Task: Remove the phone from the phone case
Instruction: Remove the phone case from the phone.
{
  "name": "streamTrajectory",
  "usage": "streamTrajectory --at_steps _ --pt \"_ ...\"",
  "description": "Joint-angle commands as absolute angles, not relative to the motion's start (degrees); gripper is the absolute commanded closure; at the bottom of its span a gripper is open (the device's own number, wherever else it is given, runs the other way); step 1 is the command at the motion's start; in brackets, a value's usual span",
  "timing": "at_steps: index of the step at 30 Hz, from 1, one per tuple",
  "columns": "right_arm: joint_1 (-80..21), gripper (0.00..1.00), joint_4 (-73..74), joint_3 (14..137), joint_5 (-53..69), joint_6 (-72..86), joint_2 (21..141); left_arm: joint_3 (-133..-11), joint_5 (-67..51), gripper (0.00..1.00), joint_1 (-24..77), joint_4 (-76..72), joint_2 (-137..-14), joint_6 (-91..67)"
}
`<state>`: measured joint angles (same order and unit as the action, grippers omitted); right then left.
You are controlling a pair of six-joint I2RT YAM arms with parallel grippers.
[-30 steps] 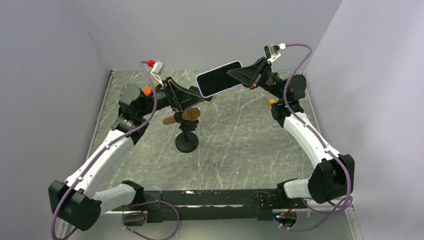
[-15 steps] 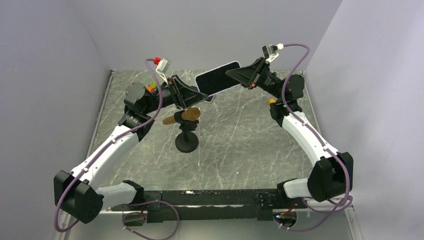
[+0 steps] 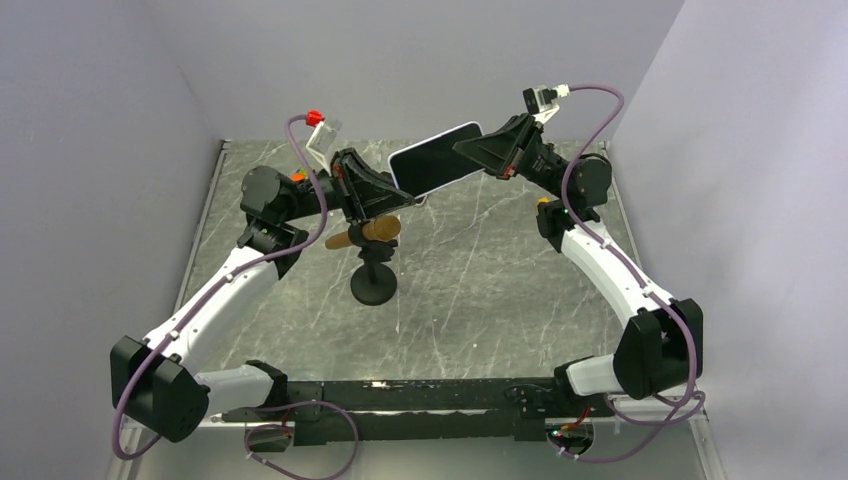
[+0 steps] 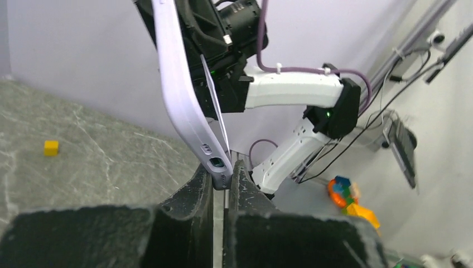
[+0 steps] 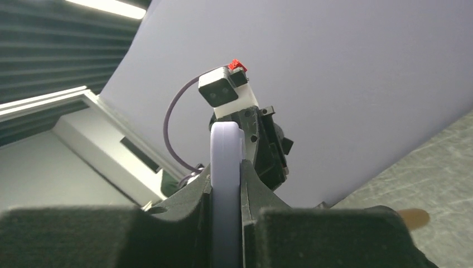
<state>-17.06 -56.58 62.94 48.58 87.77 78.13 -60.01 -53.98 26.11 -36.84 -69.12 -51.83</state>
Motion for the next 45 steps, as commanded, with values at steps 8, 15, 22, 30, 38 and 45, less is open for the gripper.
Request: streamTrajectory --at_steps 8,15,22,30,38,45 --pt "-24.51 1.0 -80.22 63.57 49.36 117.57 80.74 -63.55 -63.07 1.0 24.1 -49.99 -71.88 -37.71" --pt "-26.42 1.0 -82.98 64.54 48.16 120.51 81.55 -65.57 -62.37 1.0 23.82 -41.08 -71.34 -29.53" --pt "-27.63 1.0 -84.22 65.69 48.2 122.0 82.93 -67.16 -67.52 1.0 23.49 -38.99 -72.36 -24.69" --pt "-28.98 1.0 -84.06 66.01 49.41 120.81 83.79 -72.0 -65.33 1.0 23.29 -24.62 -72.4 -16.87" --pt "-25.28 1.0 -76.91 67.1 50.23 108.75 81.56 -68.45 -53.62 0.8 23.64 -9.37 -64.48 -17.08" --pt "-22.22 1.0 -51.93 69.37 53.05 84.77 75.35 -67.98 -46.53 0.23 23.55 4.6 -53.99 -19.04"
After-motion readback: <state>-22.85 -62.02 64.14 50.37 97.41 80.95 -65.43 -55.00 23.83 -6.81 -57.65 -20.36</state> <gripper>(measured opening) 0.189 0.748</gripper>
